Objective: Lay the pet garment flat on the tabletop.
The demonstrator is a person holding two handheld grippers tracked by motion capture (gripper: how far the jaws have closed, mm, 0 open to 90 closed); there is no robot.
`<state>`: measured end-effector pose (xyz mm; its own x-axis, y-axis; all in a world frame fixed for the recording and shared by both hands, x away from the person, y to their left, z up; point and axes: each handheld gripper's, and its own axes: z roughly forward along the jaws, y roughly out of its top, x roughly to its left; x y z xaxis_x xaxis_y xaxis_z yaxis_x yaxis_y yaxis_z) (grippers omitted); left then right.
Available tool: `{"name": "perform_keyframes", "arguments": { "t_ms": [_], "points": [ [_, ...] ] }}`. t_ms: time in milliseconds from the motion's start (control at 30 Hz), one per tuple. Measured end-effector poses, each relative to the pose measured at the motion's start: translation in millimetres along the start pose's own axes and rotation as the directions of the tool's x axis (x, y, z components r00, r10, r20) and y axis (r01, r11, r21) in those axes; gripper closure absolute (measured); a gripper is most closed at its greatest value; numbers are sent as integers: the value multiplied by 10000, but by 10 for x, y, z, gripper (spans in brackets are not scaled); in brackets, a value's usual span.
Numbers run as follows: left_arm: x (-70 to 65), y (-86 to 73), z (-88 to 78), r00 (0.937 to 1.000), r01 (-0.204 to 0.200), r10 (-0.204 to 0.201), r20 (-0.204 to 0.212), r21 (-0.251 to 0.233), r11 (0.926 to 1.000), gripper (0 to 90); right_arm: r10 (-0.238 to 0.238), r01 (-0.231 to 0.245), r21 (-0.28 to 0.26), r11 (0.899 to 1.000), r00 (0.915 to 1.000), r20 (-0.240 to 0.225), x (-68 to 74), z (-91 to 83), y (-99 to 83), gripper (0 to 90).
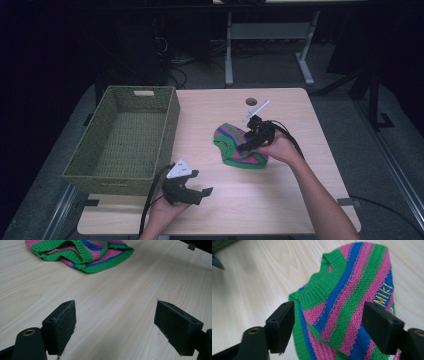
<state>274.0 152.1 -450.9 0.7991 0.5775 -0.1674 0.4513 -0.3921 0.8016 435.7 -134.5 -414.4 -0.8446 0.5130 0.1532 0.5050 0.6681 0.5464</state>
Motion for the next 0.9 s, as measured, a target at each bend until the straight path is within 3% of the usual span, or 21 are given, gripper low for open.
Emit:
{"name": "perform_keyframes", "arguments": {
  "t_ms": [300,400,633,767,800,900],
  "points": [
    [-8,4,8,10000,-14,14,9,30,10000,175,-105,78,714,9974,9992,381,-23,213,27,350],
    [-10,1,18,10000,-75,76,-30,75,9999,174,-97,-10,1250,9922,9963,852,-26,347,11,374],
    [-19,1,25,9999,-97,97,-31,114,9999,175,-232,40,1307,9914,9890,1461,27,405,17,442],
    [-33,7,31,9999,-108,108,-31,120,9999,175,-395,136,1480,9889,9841,1732,67,410,29,534],
    [-38,11,31,9999,-140,141,-50,115,9998,175,-450,143,1537,9880,9790,1987,93,418,32,560],
    [-42,10,37,9999,-119,119,-42,109,9999,175,-449,126,1595,9871,9786,2009,109,418,36,583]
  ]
}}
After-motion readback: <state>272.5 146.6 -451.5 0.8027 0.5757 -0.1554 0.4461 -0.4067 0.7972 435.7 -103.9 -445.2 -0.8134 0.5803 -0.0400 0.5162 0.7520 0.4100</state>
